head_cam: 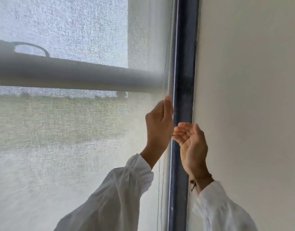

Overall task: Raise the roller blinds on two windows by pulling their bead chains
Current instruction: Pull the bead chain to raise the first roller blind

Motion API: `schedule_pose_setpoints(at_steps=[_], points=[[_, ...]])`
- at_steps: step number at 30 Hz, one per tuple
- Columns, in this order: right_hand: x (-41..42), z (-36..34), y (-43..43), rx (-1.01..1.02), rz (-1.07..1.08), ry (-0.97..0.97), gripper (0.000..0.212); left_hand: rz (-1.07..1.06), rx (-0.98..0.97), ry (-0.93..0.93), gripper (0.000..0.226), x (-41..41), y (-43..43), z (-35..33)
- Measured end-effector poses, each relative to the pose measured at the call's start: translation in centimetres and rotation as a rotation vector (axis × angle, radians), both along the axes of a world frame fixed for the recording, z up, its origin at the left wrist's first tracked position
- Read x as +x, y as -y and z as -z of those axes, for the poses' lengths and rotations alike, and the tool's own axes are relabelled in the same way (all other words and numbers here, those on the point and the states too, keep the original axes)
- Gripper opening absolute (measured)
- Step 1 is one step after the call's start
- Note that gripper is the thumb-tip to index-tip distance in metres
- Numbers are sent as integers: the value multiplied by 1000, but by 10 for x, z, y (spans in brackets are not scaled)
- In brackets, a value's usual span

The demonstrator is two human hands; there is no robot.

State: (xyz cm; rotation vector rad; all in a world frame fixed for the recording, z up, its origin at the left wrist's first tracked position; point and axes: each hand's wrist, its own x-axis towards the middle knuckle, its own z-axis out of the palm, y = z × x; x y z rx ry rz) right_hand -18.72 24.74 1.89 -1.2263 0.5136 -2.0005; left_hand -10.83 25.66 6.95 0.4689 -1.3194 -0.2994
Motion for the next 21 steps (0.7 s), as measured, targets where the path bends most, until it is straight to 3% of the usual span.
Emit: schedule_pose_setpoints(at_steps=[6, 8, 11, 13, 16, 18, 21], points=[[-14, -94, -3, -77, -80, -154, 21, -69, -6, 234, 46, -24, 22, 101], [-8, -104, 3, -37, 26, -163, 27, -79, 20, 293, 43, -23, 29, 125], [0, -89, 18, -114, 443, -185, 40, 19, 144, 331, 43, -19, 41, 133], [2, -74, 21, -237, 627, -236, 35, 165, 313, 302, 44, -18, 50, 123], [-7, -63, 23, -341, 690, -215, 30, 334, 524, 203, 69, -13, 60, 82], [-13, -46, 26, -347, 718, -239, 32, 429, 512, 180, 77, -8, 59, 41], [-14, -3, 29, -365, 761, -306, 36, 481, 372, 170, 62, -14, 49, -21]])
